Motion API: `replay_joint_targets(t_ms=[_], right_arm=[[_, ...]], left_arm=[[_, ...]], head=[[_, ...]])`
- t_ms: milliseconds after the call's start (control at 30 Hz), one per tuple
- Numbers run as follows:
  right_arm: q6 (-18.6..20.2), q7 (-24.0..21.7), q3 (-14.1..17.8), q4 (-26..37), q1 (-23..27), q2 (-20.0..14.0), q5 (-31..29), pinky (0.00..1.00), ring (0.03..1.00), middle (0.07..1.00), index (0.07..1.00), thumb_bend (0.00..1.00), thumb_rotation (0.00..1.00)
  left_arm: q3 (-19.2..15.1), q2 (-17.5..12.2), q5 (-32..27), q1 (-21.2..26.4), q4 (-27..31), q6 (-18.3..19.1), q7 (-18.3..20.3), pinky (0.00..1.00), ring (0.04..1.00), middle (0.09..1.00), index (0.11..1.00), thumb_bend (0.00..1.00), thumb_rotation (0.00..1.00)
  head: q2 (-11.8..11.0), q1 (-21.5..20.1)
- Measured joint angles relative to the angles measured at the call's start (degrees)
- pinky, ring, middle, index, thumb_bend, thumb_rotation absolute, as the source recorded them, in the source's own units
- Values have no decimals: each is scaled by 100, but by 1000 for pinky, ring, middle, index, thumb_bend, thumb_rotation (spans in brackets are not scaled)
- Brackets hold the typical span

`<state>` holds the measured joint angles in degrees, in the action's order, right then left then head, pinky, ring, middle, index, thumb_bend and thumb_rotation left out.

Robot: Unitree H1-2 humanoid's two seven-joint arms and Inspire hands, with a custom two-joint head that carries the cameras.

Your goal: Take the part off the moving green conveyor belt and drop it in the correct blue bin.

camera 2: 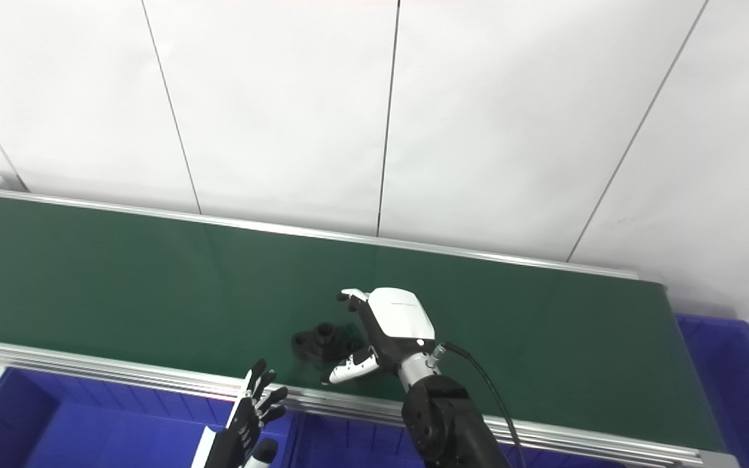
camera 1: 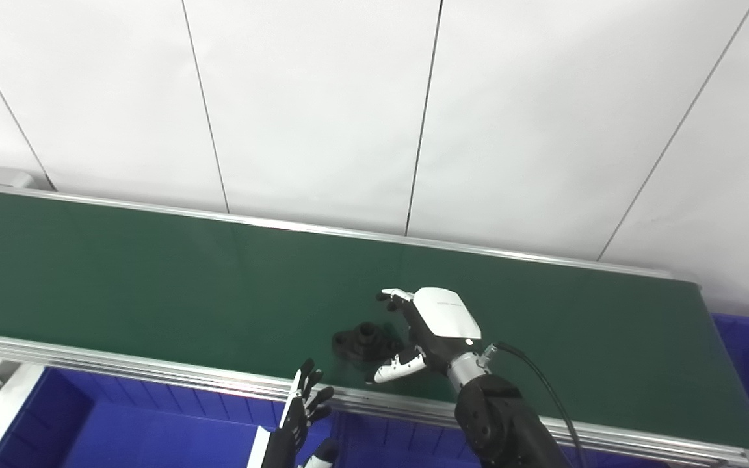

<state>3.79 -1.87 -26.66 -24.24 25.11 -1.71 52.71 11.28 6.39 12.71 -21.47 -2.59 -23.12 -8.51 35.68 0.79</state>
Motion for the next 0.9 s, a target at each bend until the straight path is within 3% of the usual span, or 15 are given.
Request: replay_joint_targets(t_ms=[67, 167, 300, 333, 433, 533, 900], right_arm=[[-3, 168, -27, -143, 13, 34, -36, 238, 348, 546, 782, 931, 334], [-3, 315, -83, -276, 43, 44, -69, 237, 342, 535, 777, 913, 332], [-3, 513, -183, -443, 98, 50, -71, 319, 437, 598, 719, 840, 331], [-3, 548, -211, -476, 104, 48, -65, 358, 470, 593, 676, 765, 328], [-9, 765, -320, -656, 171, 6, -41, 271, 332, 429, 601, 623, 226], [-19, 958, -375, -808, 223, -31, -116, 229, 285, 385, 513, 529, 152], [-33, 1327, -493, -1002, 299, -170, -292, 215, 272, 374, 489, 507, 140]], left_arm=[[4, 0, 0, -28, 52, 12, 0, 816, 865, 937, 1000, 786, 883], [11, 1, -2, -67, 130, 28, 0, 806, 860, 934, 1000, 791, 880], [15, 2, -2, -104, 183, 104, 1, 794, 855, 934, 1000, 787, 880], [17, 2, -2, -116, 193, 122, 1, 787, 852, 930, 1000, 783, 876], [24, 2, -9, -142, 231, 155, 12, 792, 855, 933, 1000, 779, 868], [37, 2, -12, -191, 342, 191, 51, 800, 856, 934, 1000, 778, 870], [40, 1, -131, -202, 363, 226, 127, 805, 846, 924, 1000, 770, 876]], head=[[26, 26], [61, 53], [123, 70], [149, 62], [167, 44], [193, 27], [229, -44]])
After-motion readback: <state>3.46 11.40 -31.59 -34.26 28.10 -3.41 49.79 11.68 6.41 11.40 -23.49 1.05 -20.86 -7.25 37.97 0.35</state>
